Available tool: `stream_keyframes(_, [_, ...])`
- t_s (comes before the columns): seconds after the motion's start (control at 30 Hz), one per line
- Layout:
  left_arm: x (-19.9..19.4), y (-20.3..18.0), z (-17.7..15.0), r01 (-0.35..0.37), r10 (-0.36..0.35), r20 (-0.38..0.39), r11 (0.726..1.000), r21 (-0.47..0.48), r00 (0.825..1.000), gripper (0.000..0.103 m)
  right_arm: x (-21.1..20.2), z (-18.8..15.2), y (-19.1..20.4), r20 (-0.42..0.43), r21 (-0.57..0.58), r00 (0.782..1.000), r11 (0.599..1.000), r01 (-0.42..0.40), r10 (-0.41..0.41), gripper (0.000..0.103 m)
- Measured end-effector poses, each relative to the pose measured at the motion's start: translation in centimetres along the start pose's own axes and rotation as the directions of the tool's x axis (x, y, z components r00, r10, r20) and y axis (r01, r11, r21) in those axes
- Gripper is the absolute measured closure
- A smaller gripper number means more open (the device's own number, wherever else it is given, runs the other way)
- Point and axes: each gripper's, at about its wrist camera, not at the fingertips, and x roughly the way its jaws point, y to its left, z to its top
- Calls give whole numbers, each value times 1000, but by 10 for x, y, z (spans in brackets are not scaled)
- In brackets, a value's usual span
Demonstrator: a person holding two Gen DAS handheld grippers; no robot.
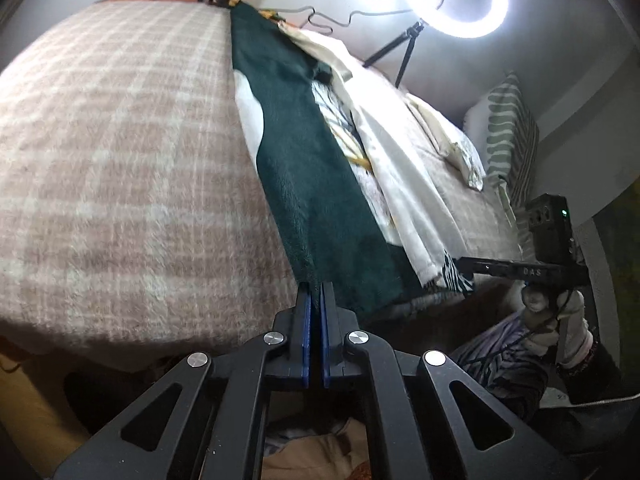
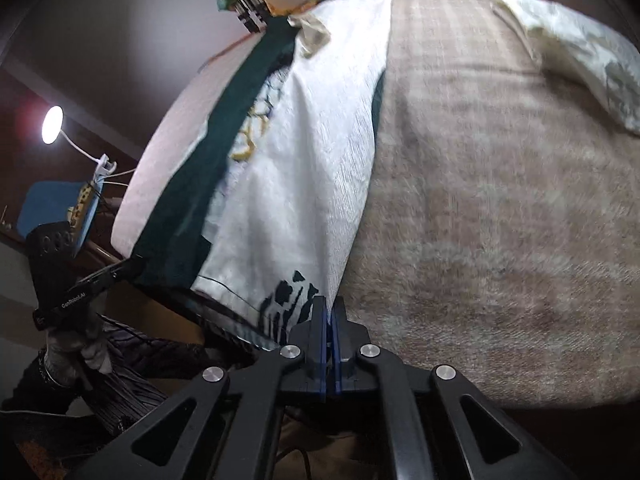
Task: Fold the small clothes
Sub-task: 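Grasp the hem of the stacked garments with both grippers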
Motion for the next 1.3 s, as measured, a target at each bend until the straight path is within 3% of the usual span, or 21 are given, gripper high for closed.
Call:
stream_keyframes(0.03, [2,-1,-2,14,-14,-13,1000,2,1000,101,0,0,-2,9,9,1000,1000,-17,17,98])
stream_keyframes(0.07, [3,-2,-3,13,-13,-19,1000,8,1000,101,0,1,-3,10,13,999,999,-36,36,91])
stream_keyframes(0.1, [3,-4,-3,5,-5,-25,1000,11,1000,96,-1,1,-3,12,14,999,999,-52,52,85])
stream_keyframes(0.13, [4,-5,-3,-6,6,-35,1000,10,999,91,-3,1,-3,18,17,997,997,-73,73,71])
stream_keyframes(0.17, [5,-4,-2,-8,8,-42,1000,6,999,81,-4,0,-3,18,14,997,997,-76,76,66])
stream_keyframes(0.2, [5,-4,-1,-4,4,-43,1000,5,999,79,-4,0,-2,15,1,997,998,-70,69,66])
stream_keyframes(0.3, [10,-5,-1,11,-10,-52,1000,12,999,82,-3,0,1,16,-23,999,998,-52,52,72])
stream_keyframes(0.33, [11,-6,-2,18,-17,-48,1000,14,999,83,-3,1,1,15,-25,999,998,-52,53,79])
stream_keyframes(0.37, [12,-6,-1,23,-22,-49,1000,18,999,89,-2,2,0,5,-19,998,998,-64,64,89])
stream_keyframes(0.4, [12,-6,-1,28,-27,-52,999,20,998,100,2,3,0,-3,-8,997,997,-72,72,91])
stream_keyframes(0.53, [11,-9,3,65,-64,-45,998,22,997,100,3,4,-2,-1,-4,996,996,-85,85,102])
stream_keyframes(0.73, [0,-12,22,140,-140,0,990,-7,990,100,-9,12,-10,49,83,976,973,-214,210,103])
stream_keyframes(0.87, [-6,-11,40,168,-167,32,986,-17,985,100,-19,25,-11,95,111,964,959,-259,249,103])
stream_keyframes(1.3, [5,6,129,153,-146,151,988,-34,978,101,-30,104,-19,217,161,941,941,-299,262,103])
